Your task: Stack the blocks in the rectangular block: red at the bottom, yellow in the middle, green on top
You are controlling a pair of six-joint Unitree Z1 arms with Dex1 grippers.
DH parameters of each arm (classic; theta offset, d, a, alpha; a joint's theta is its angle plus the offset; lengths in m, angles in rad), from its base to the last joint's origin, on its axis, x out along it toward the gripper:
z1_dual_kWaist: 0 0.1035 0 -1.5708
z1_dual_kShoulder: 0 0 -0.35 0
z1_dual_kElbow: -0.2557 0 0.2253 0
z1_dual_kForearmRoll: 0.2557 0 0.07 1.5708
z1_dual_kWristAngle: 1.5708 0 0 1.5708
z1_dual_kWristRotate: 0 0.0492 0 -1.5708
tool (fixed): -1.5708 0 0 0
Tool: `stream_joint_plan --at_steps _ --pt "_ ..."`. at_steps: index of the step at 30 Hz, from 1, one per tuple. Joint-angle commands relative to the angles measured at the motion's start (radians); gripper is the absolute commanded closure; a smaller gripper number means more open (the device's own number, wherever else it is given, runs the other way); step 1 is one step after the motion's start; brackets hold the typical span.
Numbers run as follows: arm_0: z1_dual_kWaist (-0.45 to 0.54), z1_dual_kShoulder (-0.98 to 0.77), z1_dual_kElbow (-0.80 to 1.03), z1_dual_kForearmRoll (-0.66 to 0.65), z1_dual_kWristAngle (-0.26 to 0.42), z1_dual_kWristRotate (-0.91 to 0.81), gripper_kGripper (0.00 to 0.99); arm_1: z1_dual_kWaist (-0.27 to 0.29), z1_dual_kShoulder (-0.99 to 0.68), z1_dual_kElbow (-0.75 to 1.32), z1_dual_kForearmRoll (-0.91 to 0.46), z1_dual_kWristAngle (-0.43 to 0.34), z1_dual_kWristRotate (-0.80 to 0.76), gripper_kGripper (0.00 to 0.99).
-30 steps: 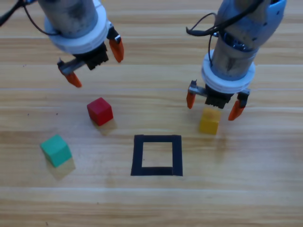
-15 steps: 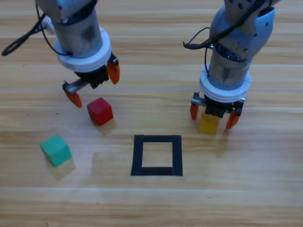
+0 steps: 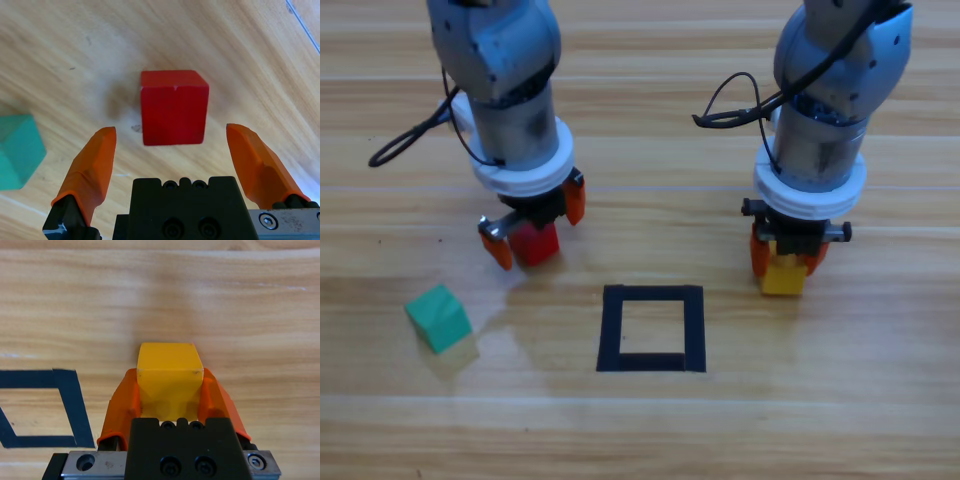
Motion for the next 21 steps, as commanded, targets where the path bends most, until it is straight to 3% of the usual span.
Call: stream_joint_plan --at_steps 1,10,21 --pt "0.028 0.078 0.014 -0.047 -0.007 -0.001 0.056 -0.022 -0.140 0.053 0.050 0.031 -0.047 0.938" --pt "0.065 0.106 -0.008 -0.072 0.000 0.036 0.059 -0.021 -0.274 0.141 0.050 0.050 -0.103 0.938" --pt "0.070 0.129 -0.006 -0.067 0.002 0.078 0.280 -0.021 -0.331 0.156 0.050 0.058 -0.107 0.938"
